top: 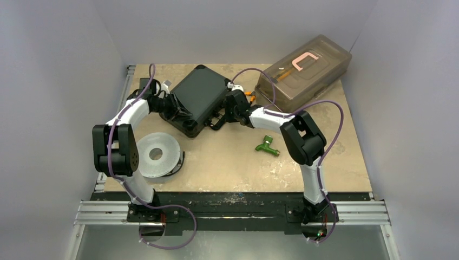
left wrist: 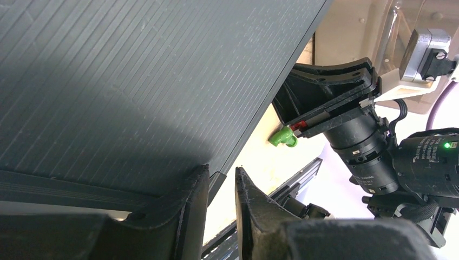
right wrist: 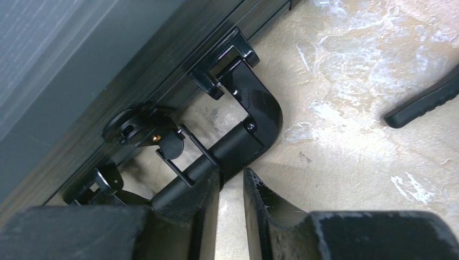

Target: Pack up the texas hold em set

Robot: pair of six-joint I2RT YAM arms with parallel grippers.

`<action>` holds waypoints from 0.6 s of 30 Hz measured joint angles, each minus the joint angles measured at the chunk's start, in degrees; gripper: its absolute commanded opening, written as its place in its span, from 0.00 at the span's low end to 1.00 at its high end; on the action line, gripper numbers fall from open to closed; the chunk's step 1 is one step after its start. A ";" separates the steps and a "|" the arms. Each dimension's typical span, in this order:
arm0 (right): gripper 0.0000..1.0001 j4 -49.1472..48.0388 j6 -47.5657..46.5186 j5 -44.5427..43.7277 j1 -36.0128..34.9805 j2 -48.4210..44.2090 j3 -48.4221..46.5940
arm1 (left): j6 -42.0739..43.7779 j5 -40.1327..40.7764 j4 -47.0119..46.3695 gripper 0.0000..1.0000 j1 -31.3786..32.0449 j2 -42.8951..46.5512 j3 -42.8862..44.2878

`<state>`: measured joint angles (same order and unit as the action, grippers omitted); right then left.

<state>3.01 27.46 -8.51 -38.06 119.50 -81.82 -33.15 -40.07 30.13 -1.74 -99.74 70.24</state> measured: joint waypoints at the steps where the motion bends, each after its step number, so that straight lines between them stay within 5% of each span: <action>1: 0.28 0.09 0.00 -0.20 0.00 -0.02 0.00 | -0.02 0.00 0.00 0.25 0.00 0.00 0.00; 7: 0.41 -0.28 3.61 2.08 1.05 -2.12 2.97 | -0.02 -0.31 -0.07 0.30 0.00 0.00 0.00; 18: 0.32 -8.07 17.90 12.33 5.29 -1.99 5.99 | -0.02 -1.09 -0.31 0.31 -0.02 0.00 0.02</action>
<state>-5.06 45.36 3.81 -32.77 117.51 -75.83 -33.17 -41.17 29.82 -1.76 -99.74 70.26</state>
